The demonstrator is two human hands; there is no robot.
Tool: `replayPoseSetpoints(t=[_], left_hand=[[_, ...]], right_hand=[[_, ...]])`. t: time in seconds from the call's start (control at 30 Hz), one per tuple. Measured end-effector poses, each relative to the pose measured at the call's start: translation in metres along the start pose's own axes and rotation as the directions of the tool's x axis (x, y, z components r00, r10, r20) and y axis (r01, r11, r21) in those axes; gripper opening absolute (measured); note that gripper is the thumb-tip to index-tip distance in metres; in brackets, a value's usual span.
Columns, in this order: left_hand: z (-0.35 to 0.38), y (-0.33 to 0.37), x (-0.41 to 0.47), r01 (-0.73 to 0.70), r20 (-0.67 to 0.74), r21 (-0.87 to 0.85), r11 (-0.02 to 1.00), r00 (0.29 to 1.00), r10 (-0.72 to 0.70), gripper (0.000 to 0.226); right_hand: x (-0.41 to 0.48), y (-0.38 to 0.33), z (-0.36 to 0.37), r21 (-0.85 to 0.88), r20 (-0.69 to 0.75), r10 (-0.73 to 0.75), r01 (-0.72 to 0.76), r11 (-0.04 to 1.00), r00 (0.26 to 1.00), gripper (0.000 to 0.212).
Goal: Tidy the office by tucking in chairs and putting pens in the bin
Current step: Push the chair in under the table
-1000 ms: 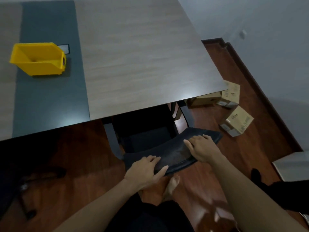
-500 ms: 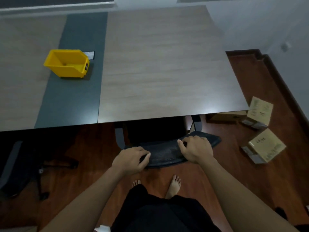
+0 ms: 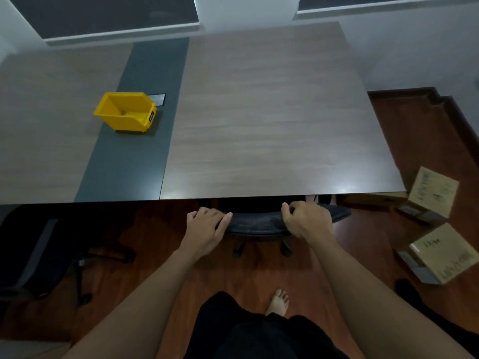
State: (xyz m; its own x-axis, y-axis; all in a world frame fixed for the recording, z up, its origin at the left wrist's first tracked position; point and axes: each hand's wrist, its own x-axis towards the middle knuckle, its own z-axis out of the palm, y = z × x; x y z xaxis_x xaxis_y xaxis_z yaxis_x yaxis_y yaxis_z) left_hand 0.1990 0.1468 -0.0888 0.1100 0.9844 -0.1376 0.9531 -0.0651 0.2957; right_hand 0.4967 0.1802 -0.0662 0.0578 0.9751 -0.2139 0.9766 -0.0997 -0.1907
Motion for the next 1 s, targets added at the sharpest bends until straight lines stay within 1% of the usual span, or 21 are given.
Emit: replayPoseSetpoints(t=[0.1, 0.23, 0.3, 0.4, 0.5, 0.53, 0.6, 0.67, 0.73, 0.87, 1.0], left_hand=[[-0.005, 0.001, 0.016, 0.005, 0.058, -0.037, 0.999, 0.998, -0.003, 0.054], [-0.002, 0.0, 0.018, 0.006, 0.053, -0.004, 1.0, 0.999, -0.005, 0.049], [-0.003, -0.001, 0.018, 0.006, 0.066, -0.018, 1.0, 0.998, -0.005, 0.048], [-0.009, 0.001, 0.02, 0.026, 0.138, -0.038, 0.999, 0.99, -0.02, 0.047], [-0.018, 0.002, 0.021, 0.023, 0.227, -0.037, 0.999, 0.974, -0.014, 0.052], [-0.021, 0.0, 0.019, 0.022, 0.227, -0.034, 0.999, 0.974, -0.014, 0.056], [-0.027, -0.006, 0.008, 0.038, 0.168, -0.046, 0.998, 0.985, -0.029, 0.065], [-0.035, -0.015, -0.009, 0.084, 0.11, -0.106, 0.991, 0.991, -0.072, 0.061], [-0.044, -0.028, -0.029, 0.15, 0.072, -0.175, 0.973, 0.988, -0.139, 0.057], [-0.066, -0.065, -0.07, 0.28, 0.023, -0.23, 0.932, 0.959, -0.283, 0.061], [-0.084, -0.102, -0.113, 0.383, -0.003, -0.269, 0.884, 0.917, -0.398, 0.061]], right_hand=[[0.006, 0.001, -0.002, 0.036, -0.016, 0.012, -0.011, 0.999, 1.0, 0.056], [0.007, 0.002, -0.002, 0.045, -0.028, -0.012, 0.014, 0.999, 1.0, 0.057], [0.007, 0.001, -0.004, 0.041, -0.018, -0.016, 0.017, 0.999, 1.0, 0.057], [0.004, -0.001, -0.009, 0.035, 0.005, -0.013, 0.012, 0.999, 1.0, 0.058], [0.001, -0.001, -0.013, 0.029, 0.035, -0.003, 0.002, 1.0, 0.999, 0.059], [0.0, -0.001, -0.014, 0.04, 0.058, 0.002, -0.005, 0.999, 0.998, 0.059], [0.002, -0.002, -0.016, 0.077, 0.134, 0.002, -0.012, 0.997, 0.991, 0.059], [0.008, -0.006, -0.017, 0.108, 0.218, -0.061, 0.038, 0.993, 0.974, 0.06], [0.015, -0.019, -0.018, 0.137, 0.268, -0.147, 0.113, 0.984, 0.952, 0.057], [0.019, -0.07, -0.02, 0.247, 0.25, -0.317, 0.256, 0.935, 0.915, 0.05], [0.012, -0.131, -0.017, 0.299, 0.232, -0.455, 0.382, 0.874, 0.86, 0.054]])
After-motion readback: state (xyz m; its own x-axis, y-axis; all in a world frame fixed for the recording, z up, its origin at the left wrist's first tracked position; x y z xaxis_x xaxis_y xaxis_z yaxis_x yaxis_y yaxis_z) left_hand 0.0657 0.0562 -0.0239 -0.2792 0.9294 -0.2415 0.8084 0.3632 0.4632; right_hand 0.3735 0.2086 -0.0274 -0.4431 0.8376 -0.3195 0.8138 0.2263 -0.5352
